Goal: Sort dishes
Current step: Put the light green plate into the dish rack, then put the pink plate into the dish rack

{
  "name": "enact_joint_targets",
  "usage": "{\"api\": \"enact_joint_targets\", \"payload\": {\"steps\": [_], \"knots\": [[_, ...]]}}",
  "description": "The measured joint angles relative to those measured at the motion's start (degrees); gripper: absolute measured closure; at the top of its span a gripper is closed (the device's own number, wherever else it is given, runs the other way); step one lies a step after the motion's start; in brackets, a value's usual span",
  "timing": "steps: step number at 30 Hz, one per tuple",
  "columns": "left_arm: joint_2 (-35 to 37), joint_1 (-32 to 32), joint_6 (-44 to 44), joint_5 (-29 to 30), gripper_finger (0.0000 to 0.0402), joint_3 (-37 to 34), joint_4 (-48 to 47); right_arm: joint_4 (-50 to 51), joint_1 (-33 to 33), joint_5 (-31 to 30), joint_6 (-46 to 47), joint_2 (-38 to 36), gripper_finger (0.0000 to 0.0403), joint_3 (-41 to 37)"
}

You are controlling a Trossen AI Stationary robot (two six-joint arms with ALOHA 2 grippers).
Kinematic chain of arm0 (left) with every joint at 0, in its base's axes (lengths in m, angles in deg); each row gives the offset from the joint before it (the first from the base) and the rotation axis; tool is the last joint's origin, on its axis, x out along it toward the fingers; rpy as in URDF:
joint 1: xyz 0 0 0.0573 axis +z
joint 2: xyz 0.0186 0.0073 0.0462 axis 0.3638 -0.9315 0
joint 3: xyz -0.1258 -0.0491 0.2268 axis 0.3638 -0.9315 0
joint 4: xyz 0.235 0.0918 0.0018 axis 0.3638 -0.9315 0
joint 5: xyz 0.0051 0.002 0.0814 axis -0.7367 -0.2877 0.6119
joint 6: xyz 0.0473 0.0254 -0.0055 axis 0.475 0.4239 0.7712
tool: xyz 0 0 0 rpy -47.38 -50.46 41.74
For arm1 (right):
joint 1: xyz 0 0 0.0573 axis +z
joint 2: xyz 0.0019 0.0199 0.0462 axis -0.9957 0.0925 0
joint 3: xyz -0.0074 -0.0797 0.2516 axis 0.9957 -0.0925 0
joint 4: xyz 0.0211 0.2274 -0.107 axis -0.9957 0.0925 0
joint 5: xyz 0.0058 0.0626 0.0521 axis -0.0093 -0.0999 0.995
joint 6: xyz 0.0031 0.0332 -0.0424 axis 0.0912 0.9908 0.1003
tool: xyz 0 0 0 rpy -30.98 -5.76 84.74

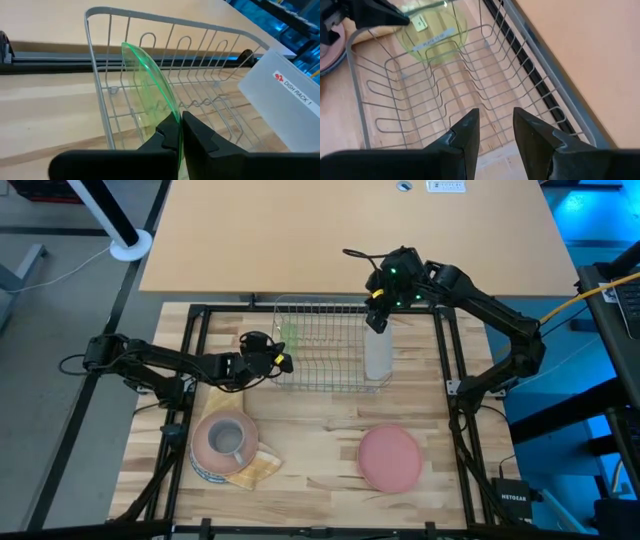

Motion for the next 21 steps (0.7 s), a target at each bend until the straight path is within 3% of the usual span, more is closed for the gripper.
{"api": "enact_joint_targets", "payload": {"steps": [13, 21], "knots": [[-0.02, 0.35, 5.63, 0.33, 0.0310, 0.00, -0.31, -0.97, 0.04, 0.03, -0.55, 0.00, 0.0281, -8.23], [-0.02, 0.35, 12.29, 0.29, 0.0300, 0.00, -0.20, -3.20, 0.04, 0.05, -0.55, 0.00, 0.0281, -11.94]]}}
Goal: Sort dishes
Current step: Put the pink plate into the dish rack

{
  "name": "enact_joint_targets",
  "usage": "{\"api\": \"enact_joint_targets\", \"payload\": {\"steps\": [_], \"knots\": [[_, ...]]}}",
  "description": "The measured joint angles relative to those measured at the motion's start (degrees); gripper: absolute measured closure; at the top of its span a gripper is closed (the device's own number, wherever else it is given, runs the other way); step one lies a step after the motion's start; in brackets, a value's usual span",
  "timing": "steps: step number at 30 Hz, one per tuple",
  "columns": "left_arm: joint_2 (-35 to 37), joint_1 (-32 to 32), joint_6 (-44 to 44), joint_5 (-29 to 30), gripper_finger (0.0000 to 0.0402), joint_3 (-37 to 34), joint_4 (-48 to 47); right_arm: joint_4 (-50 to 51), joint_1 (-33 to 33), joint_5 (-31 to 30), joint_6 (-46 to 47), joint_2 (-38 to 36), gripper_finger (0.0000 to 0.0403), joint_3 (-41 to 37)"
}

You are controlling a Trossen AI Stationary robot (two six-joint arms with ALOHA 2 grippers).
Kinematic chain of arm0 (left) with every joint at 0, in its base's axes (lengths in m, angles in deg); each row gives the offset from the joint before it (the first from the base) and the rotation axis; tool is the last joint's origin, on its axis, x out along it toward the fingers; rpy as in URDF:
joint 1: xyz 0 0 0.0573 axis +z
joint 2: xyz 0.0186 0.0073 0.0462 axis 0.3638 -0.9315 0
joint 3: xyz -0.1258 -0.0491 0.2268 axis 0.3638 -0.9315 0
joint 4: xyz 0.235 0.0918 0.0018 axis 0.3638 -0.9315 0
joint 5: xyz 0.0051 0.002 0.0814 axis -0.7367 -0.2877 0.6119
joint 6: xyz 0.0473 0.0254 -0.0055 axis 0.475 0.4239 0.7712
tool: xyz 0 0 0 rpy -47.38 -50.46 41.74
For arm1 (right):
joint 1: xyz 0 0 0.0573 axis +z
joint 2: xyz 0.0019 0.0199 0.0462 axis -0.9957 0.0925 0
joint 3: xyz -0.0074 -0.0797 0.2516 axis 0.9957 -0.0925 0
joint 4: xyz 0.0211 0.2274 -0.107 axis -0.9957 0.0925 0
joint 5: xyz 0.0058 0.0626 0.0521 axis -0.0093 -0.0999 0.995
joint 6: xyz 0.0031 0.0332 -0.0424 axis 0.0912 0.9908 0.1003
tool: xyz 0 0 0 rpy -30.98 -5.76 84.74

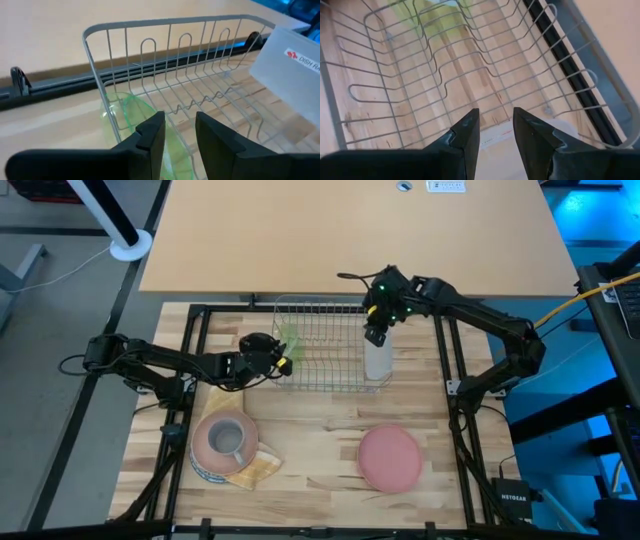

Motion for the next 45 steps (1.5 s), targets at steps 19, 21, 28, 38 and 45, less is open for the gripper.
{"api": "enact_joint_targets", "payload": {"steps": [19, 21, 28, 38, 45], "knots": [[6.01, -4.26, 29.19, -11.54, 0.0300, -0.02, 28.10, 0.18, 0.02, 4.90, -1.27, -4.13, 0.0281, -0.82], [5.80, -5.71, 30.43, -19.45, 0.0300, -0.02, 33.72, 0.23, 0.00, 6.36, -1.24, -4.79, 0.0281, -0.82], [0.80, -12.85, 32.34, -29.97, 0.0300, 0.02, 42.86, 0.15, 0.01, 15.99, -1.27, -5.88, 0.0281, -0.80], [-17.45, -18.62, 53.10, -31.72, 0.0300, 14.34, 41.00, 0.23, 0.00, 22.53, -1.09, -5.86, 0.0281, -0.80], [-27.44, -18.42, 58.96, -35.13, 0.0300, 30.18, 14.68, 0.29, 0.00, 22.53, -1.09, -5.86, 0.0281, -0.80]]}}
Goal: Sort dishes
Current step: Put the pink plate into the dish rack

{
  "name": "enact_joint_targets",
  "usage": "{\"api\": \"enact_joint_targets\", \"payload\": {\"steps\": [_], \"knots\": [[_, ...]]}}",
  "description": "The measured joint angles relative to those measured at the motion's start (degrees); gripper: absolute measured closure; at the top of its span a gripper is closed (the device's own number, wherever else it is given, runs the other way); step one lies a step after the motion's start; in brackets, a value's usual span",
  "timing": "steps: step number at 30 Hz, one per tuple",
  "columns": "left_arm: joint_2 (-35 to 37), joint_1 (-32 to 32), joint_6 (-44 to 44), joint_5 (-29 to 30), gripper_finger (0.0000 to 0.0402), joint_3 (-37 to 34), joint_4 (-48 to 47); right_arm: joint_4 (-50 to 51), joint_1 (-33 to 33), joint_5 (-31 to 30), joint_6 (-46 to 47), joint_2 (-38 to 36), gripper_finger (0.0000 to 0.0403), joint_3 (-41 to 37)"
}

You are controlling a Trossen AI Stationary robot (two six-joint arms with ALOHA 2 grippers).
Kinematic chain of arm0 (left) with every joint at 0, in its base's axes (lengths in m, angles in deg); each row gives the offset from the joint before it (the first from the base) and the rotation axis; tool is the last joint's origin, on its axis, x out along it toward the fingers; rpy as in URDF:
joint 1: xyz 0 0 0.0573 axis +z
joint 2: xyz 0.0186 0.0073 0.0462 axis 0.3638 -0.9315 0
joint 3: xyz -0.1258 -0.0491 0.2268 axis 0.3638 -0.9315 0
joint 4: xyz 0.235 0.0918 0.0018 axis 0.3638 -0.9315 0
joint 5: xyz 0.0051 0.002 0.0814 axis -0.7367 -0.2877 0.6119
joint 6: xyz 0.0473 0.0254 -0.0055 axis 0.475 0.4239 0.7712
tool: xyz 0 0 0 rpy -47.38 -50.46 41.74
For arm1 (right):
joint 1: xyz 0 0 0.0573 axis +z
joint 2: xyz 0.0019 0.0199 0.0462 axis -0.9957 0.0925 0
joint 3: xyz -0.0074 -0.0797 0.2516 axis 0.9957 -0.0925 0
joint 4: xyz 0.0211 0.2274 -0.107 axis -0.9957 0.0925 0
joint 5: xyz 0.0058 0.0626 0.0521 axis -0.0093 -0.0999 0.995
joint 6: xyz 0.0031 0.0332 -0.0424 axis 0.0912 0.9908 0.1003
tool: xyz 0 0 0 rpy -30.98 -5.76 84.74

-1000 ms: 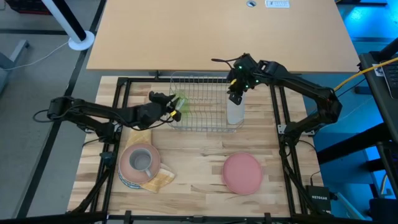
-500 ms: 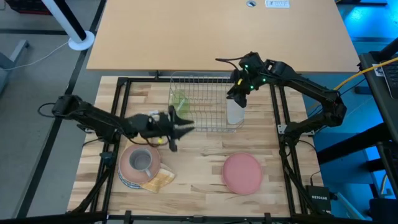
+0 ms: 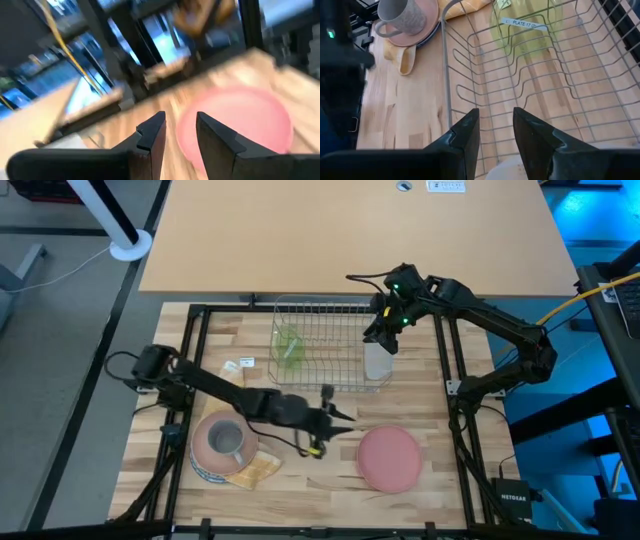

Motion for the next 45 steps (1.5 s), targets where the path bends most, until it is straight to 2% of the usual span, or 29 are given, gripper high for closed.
{"api": "enact_joint_targets", "payload": {"steps": [3, 6, 9, 16, 22, 26, 35, 45], "knots": [[-2.54, 0.00, 0.06, -3.00, 0.0300, 4.48, -7.17, 0.33, -0.04, 0.00, 0.00, 0.04, 0.0281, 0.00], [-4.32, -0.17, 1.54, -7.39, 0.0300, 7.33, -10.54, 0.77, -0.04, 0.00, 0.01, 0.04, 0.0281, 0.00], [-5.88, -0.53, 3.42, -10.42, 0.0300, 9.20, -11.99, 1.73, -0.04, 0.02, 1.82, 0.04, 0.0281, 0.00], [-11.79, -0.92, 7.44, -14.19, 0.0300, 13.85, -12.18, 2.16, -0.04, 0.19, 12.48, 0.06, 0.0281, 0.02], [-18.02, -2.52, 12.34, -14.54, 0.0300, 18.19, -18.47, 2.12, -0.04, 4.59, 18.25, 0.06, 0.0281, 0.02], [-21.00, -3.43, 14.91, -14.16, 0.0300, 19.02, -19.19, 1.79, -0.04, 7.34, 21.43, 0.06, 0.0281, 0.04], [-26.79, -3.45, 19.79, -10.16, 0.0300, 22.28, -19.03, -2.50, 0.02, 7.56, 27.12, 0.06, 0.0281, 0.04], [-27.53, -2.67, 22.33, -9.40, 0.0300, 22.84, -19.28, -4.83, 0.00, 7.56, 27.54, 0.06, 0.0281, 0.06]]}}
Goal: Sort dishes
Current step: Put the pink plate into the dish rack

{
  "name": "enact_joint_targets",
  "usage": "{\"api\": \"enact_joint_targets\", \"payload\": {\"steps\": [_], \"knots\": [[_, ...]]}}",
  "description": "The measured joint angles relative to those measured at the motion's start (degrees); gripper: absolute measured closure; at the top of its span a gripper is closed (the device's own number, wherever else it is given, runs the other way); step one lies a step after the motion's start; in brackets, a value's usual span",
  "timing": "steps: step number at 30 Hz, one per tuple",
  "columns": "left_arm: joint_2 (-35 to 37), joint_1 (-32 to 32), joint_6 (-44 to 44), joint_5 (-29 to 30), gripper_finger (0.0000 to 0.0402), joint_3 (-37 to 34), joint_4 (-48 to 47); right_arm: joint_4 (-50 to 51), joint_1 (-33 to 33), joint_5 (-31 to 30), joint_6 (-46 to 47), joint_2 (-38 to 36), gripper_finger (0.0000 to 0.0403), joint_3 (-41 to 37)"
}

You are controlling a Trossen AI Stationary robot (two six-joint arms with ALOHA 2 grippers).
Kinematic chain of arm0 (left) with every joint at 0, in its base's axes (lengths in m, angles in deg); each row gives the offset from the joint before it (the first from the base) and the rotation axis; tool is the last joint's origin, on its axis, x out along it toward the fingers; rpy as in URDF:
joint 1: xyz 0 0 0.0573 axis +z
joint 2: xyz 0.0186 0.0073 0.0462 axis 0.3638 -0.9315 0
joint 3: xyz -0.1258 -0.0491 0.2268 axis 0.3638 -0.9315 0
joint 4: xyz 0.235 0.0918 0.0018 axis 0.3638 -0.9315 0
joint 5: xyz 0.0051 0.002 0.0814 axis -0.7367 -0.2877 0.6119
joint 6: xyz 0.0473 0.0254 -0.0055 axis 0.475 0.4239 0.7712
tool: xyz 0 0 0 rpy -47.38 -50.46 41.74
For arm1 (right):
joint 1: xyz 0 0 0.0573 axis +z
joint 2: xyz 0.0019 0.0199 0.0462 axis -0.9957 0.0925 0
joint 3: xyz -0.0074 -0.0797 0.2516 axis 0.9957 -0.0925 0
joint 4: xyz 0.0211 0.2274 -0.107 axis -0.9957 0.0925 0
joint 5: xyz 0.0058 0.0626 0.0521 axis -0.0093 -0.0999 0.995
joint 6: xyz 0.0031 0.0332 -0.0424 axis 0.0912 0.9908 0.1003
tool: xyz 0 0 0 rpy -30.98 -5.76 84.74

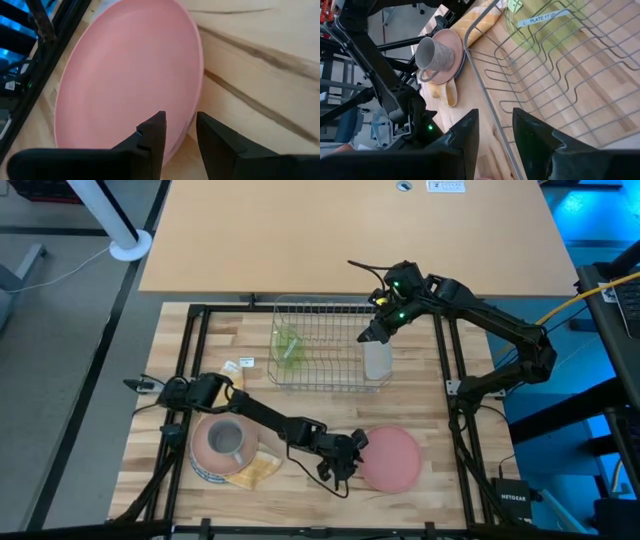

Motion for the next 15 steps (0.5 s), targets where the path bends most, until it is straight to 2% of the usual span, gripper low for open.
{"api": "enact_joint_targets", "payload": {"steps": [15], "knots": [[-2.38, 0.00, 6.13, 0.50, 0.0308, 0.04, 0.72, -0.38, 0.00, -0.02, -0.02, 0.00, 0.0281, -0.01]]}}
